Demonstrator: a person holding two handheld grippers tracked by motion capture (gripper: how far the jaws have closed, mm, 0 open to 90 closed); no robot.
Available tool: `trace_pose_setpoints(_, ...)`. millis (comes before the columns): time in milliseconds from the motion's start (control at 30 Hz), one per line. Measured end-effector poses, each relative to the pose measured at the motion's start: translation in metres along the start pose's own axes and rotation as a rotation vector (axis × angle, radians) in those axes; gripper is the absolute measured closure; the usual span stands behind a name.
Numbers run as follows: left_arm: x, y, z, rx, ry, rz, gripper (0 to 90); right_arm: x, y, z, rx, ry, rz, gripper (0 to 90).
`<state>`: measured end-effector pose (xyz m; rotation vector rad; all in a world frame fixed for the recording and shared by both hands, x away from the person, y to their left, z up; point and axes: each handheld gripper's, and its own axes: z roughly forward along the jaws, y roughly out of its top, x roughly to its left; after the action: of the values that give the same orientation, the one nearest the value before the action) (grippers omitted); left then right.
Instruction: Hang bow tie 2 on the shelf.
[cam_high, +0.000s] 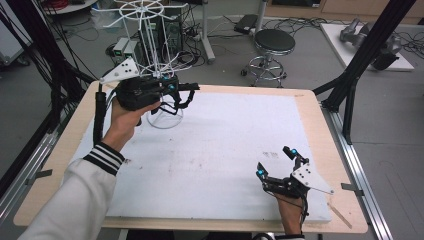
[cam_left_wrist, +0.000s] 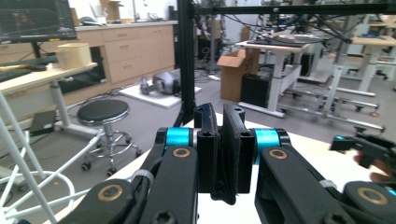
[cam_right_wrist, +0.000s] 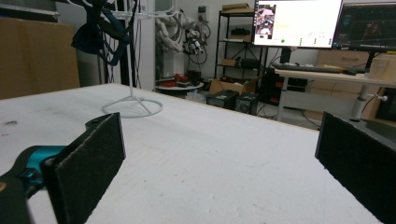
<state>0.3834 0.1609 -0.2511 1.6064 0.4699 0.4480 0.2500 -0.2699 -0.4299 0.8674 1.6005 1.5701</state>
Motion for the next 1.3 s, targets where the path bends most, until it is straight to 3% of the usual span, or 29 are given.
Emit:
trace_pose_setpoints(400,0.007,-0.004,0.006,0.007,0.097,-0.004,83.8,0.002,-0.005,0.004,0.001,0.003,-0.001,0.8)
trace_pose_setpoints(1000,0.009,-0.007,0.015,-0.017,0.163,-0.03,83.8,0.004,-0.012,0.01,0.016,-0.01,-0.023,0.8)
trace_pose_setpoints(1300,0.012,-0.01,0.017,0.005,0.208,-0.03,83.8,0.004,-0.016,0.012,0.032,-0.008,-0.014,0.8)
